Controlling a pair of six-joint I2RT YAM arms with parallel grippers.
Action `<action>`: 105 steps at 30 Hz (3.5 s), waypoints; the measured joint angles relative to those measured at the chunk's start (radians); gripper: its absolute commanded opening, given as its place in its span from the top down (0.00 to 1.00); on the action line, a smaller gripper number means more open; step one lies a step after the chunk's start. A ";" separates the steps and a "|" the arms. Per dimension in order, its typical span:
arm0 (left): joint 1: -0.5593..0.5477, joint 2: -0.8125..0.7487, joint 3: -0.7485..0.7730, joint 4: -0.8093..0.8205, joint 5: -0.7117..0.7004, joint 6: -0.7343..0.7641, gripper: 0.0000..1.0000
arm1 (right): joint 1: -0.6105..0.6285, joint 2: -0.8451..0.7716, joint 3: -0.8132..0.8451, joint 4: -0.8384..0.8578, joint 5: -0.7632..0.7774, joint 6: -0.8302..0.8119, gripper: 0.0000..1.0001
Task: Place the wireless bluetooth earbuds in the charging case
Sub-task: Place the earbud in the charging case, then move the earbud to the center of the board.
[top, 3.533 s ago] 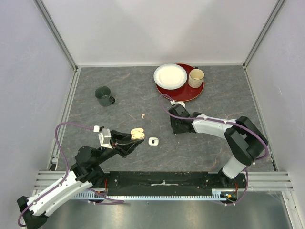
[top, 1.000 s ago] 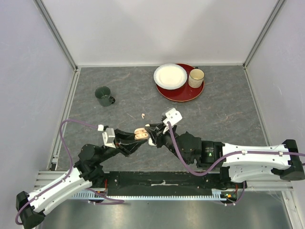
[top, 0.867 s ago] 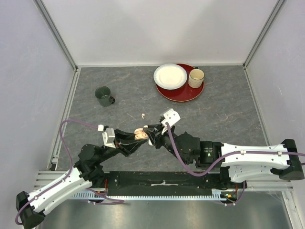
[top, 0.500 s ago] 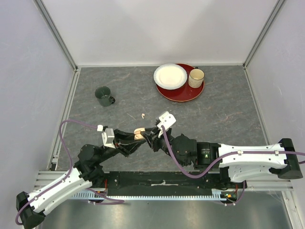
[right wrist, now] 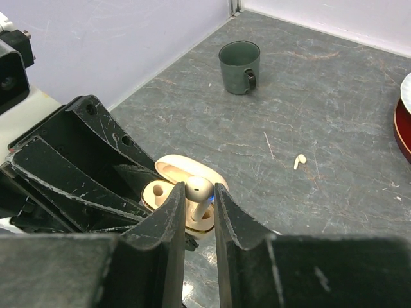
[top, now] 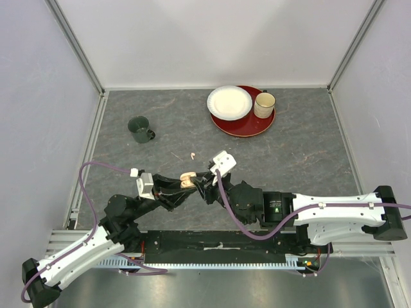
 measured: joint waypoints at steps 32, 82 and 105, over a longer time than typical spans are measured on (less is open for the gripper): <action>-0.006 -0.042 0.000 -0.033 -0.052 0.000 0.98 | 0.032 0.015 -0.001 0.006 0.046 -0.039 0.98; -0.005 -0.092 -0.004 -0.014 -0.057 0.000 0.98 | -0.286 -0.159 0.080 -0.151 -0.094 0.280 0.02; -0.005 -0.222 -0.004 -0.120 -0.084 0.018 0.98 | -0.716 0.337 0.256 -0.603 -0.452 0.582 0.02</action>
